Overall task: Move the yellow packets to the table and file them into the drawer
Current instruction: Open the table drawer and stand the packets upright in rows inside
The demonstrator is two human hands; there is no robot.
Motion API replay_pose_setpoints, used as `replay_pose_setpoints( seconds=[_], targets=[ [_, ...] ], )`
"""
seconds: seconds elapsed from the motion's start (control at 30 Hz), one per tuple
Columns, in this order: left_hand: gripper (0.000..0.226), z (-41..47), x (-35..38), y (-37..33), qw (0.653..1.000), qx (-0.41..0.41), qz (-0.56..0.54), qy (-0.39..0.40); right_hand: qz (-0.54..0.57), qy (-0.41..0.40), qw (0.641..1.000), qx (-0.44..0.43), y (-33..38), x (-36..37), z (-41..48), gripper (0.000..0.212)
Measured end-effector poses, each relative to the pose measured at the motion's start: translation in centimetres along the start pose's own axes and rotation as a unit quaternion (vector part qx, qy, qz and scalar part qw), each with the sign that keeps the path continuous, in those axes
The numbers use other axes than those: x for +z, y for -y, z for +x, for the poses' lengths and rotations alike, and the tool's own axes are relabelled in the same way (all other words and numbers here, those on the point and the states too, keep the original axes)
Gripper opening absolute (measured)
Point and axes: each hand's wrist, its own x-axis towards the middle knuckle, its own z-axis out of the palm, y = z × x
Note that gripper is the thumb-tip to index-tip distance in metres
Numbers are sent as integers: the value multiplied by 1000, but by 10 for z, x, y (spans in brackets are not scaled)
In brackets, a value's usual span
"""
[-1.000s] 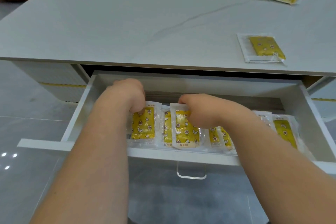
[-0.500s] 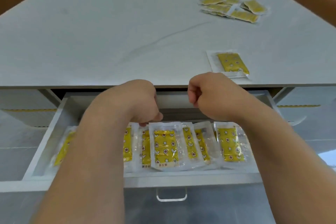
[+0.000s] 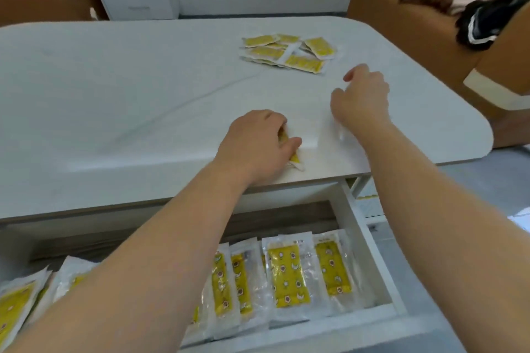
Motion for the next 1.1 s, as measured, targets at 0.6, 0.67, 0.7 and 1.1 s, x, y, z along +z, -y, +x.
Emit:
replay_pose_setpoints(
  seconds=[0.6,0.67,0.7,1.1],
  targets=[
    [47,6,15,-2,988,-123,-21,-87,-131,98,983,-88,6,70,76,66],
    [48,4,13,-3,989,-122,-15,-86,-147,92,981,-83,5,64,62,61],
    [49,4,13,-3,989,-122,-11,-86,-146,88,982,-87,6,59,52,58],
    [81,-53,1,-3,959,-217,-138,-120,-188,66,964,-178,23,-16,-93,21]
  ],
)
